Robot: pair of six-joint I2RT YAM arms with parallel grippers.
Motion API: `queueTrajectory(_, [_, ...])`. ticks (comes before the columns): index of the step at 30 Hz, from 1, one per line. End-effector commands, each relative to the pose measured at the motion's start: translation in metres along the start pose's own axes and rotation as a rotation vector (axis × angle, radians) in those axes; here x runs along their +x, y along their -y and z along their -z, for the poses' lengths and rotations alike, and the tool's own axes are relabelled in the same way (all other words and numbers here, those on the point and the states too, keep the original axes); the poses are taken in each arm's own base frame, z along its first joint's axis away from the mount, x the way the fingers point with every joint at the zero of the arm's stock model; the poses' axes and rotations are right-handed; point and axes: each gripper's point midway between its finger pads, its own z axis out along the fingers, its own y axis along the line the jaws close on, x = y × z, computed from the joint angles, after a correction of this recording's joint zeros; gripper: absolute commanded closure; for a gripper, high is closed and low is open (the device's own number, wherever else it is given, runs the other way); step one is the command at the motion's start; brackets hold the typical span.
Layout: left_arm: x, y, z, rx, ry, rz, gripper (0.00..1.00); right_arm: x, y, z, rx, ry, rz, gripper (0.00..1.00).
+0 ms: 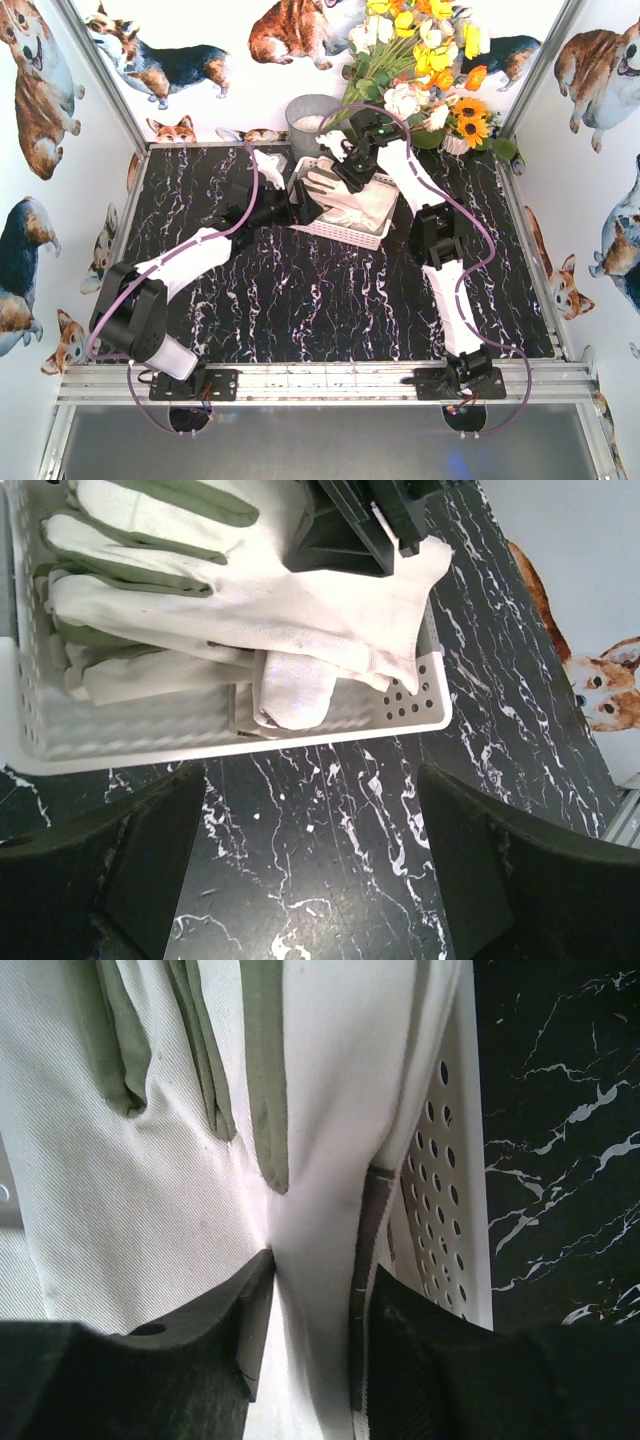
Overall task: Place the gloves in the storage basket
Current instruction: Place the glove in the bin.
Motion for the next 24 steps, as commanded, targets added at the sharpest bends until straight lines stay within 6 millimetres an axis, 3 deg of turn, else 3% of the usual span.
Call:
queueTrajectory(1, [-0.023, 0.013, -0.012, 0.037, 0.064, -0.01, 0.2, -0.033, 0.018, 0.024, 0.089, 0.117, 0.019, 0.69])
queueTrajectory(4, [-0.025, -0.001, -0.018, -0.027, 0.064, -0.034, 0.21, -0.033, 0.021, 0.02, 0.101, 0.119, 0.017, 0.84])
queueTrajectory(16, [-0.043, -0.07, -0.016, -0.305, 0.086, -0.132, 0.34, -0.041, -0.006, 0.023, -0.045, 0.184, 0.131, 0.88])
queueTrajectory(20, [-0.033, -0.1, -0.024, -0.348, 0.044, -0.129, 0.39, -0.041, -0.016, 0.027, -0.088, 0.192, 0.143, 0.88])
queueTrajectory(24, [-0.025, -0.11, -0.035, -0.321, 0.001, -0.135, 0.46, -0.039, -0.024, 0.028, -0.127, 0.194, 0.168, 0.89])
